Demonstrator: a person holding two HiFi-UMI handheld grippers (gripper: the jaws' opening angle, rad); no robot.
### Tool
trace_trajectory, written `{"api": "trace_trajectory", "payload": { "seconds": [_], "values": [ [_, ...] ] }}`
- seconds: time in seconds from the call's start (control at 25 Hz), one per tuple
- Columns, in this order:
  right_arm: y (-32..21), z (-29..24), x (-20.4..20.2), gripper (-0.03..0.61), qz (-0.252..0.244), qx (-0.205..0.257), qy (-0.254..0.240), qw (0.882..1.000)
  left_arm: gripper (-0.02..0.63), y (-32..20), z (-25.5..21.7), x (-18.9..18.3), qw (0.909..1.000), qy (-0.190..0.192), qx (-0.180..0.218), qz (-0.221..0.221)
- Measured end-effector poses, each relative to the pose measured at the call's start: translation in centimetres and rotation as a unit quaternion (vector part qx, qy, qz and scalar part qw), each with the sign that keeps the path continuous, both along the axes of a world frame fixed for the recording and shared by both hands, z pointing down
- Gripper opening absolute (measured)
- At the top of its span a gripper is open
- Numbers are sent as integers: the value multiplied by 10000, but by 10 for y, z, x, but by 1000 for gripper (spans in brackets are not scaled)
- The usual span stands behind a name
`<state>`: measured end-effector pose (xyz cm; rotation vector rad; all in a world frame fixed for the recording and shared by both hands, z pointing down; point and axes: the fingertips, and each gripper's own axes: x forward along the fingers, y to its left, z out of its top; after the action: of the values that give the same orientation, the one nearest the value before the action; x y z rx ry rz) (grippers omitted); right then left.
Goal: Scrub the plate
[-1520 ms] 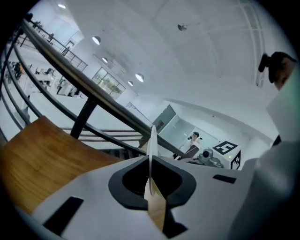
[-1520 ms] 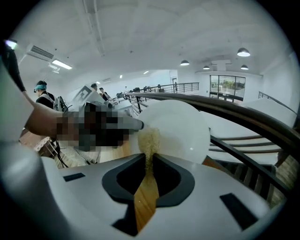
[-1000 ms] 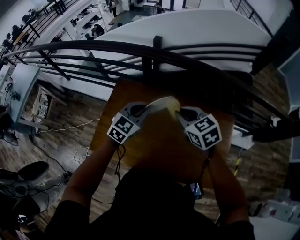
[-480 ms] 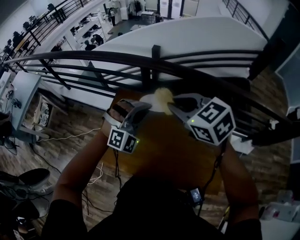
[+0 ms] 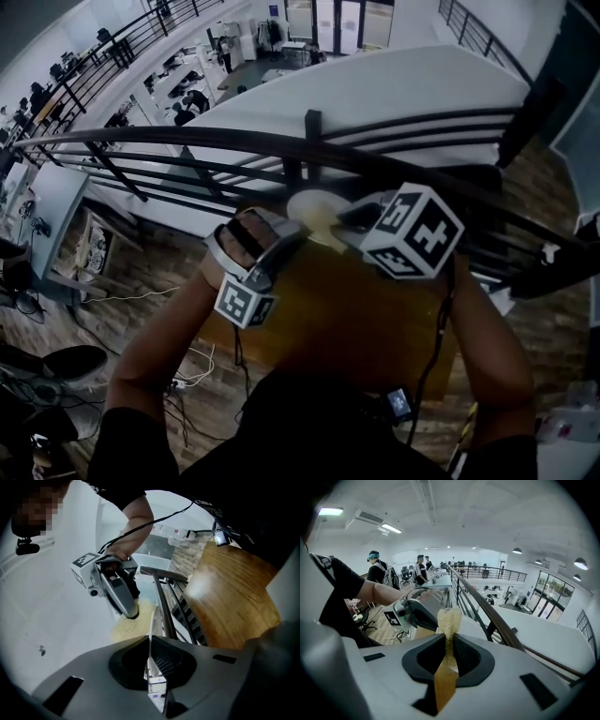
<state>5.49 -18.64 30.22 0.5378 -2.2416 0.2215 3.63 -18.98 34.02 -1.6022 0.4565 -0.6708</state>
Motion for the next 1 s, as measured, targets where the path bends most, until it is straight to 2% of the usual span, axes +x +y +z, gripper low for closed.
{"api": "trace_trajectory", "payload": {
  "seconds": [0.12, 0.28, 0.52, 0.8, 1.0],
  "values": [
    [-6, 7, 28, 55, 125, -89, 297, 9994, 21, 1, -8, 3, 10000, 2, 88, 32],
    [-19, 23, 66, 55, 402, -268, 586, 9971, 23, 16, -25, 15, 9992, 119, 164, 337],
    [-40, 33, 77, 55, 527, -379, 834, 9944, 28, 45, -30, 21, 9972, 51, 362, 659],
    [-47, 23, 52, 55, 158, -284, 1017, 9943, 26, 63, -35, 40, 9941, -24, 473, 971],
    [-27, 5, 13, 54, -294, -173, 809, 9961, 25, 65, -27, 46, 9935, -80, 339, 1087]
  ]
}}
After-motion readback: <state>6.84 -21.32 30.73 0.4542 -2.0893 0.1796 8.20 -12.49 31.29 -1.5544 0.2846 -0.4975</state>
